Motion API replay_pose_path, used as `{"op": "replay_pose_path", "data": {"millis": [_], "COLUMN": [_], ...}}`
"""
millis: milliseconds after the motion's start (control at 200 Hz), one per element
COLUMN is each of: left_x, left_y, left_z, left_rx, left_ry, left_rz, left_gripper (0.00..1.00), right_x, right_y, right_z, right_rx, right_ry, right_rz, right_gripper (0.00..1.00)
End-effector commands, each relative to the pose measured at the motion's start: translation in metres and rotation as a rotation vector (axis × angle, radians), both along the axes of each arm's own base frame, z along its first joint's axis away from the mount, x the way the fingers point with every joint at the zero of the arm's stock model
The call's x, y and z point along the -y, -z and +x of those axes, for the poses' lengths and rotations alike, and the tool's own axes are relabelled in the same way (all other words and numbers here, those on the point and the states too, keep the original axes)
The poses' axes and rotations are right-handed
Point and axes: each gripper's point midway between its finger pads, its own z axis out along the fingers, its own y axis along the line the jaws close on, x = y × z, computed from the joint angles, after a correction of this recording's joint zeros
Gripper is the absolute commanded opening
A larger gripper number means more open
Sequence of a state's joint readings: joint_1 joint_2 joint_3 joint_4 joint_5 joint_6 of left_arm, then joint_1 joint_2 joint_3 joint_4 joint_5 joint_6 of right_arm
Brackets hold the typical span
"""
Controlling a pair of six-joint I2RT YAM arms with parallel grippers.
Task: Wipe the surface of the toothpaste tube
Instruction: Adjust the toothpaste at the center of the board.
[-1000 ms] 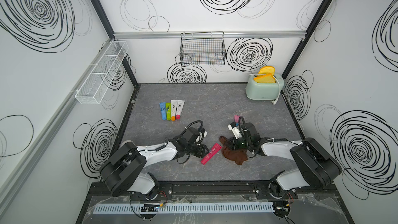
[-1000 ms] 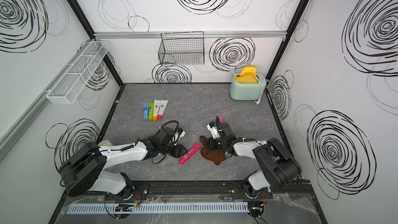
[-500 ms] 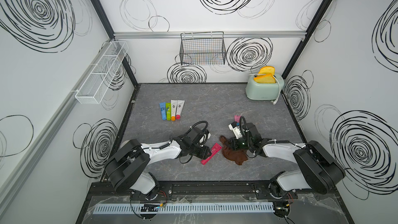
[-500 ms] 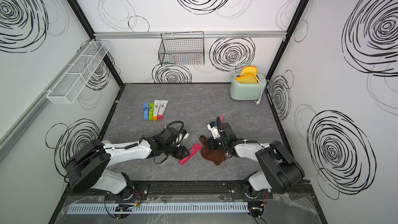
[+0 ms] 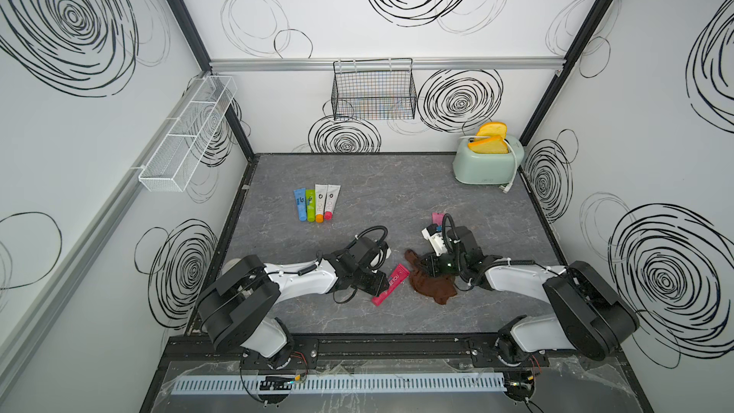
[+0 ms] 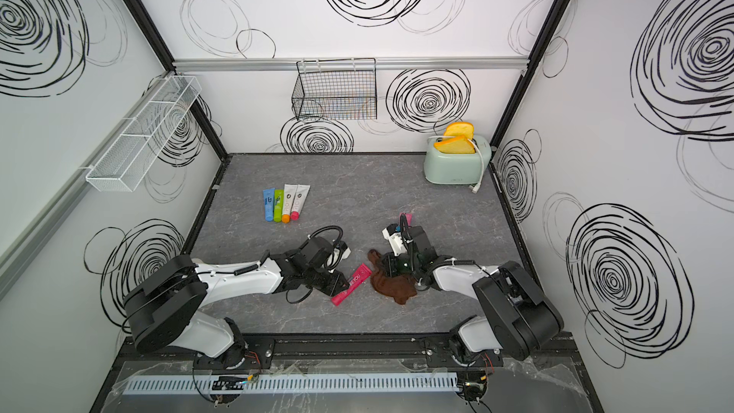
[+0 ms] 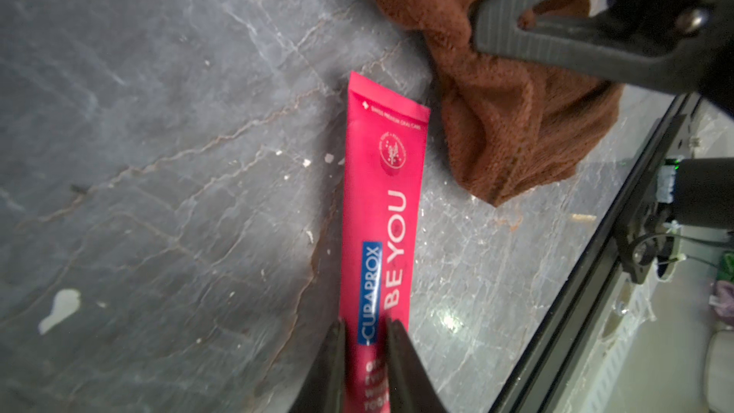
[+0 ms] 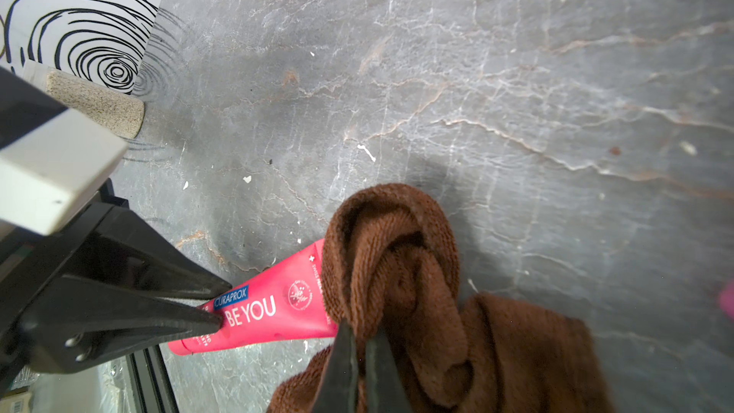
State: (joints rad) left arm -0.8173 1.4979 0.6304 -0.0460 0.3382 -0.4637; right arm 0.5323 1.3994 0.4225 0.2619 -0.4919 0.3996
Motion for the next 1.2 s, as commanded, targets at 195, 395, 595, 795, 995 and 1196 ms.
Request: {"op": "replay_pose_path", "data": {"millis": [195,395,595,795,995,1196], "left_x": [-0.026,-0.064,-0.084,-0.070,-0.056,-0.042], "left_y": [0.001,-0.028,-0.041,-0.021,-0.002,0.003], "left_z": [0.012,0.059,0.094,0.098,0.082,0.065], "left_rx": [0.083,0.315,0.499,0.581,0.617,0.605], "left_ry": [-0.091,-0.247,-0.300,-0.242,-0.171,-0.140], "left_rz": [0.122,0.380,0.653,0.807,0.861,0.822], "left_gripper": [0.00,0.00,0.00,0.00,0.00,0.26], "right_x": [0.002,0.002,0.003,0.001,0.001,0.000], "right_y": [-0.002,-0.001,0.001,0.005,0.007,0.010], "right_z": [-0.005,-0.005,-0.006,-0.006,-0.006,-0.006], "right_rx": [0.010,0.010,0.004,-0.010,-0.015,-0.030], "right_ry": [-0.013,-0.013,-0.014,-0.022,-0.022,-0.027], "right_rz": [0.001,-0.002,-0.009,-0.015,-0.018,-0.024], "right_gripper": [0.00,0.00,0.00,0.00,0.00,0.00]}}
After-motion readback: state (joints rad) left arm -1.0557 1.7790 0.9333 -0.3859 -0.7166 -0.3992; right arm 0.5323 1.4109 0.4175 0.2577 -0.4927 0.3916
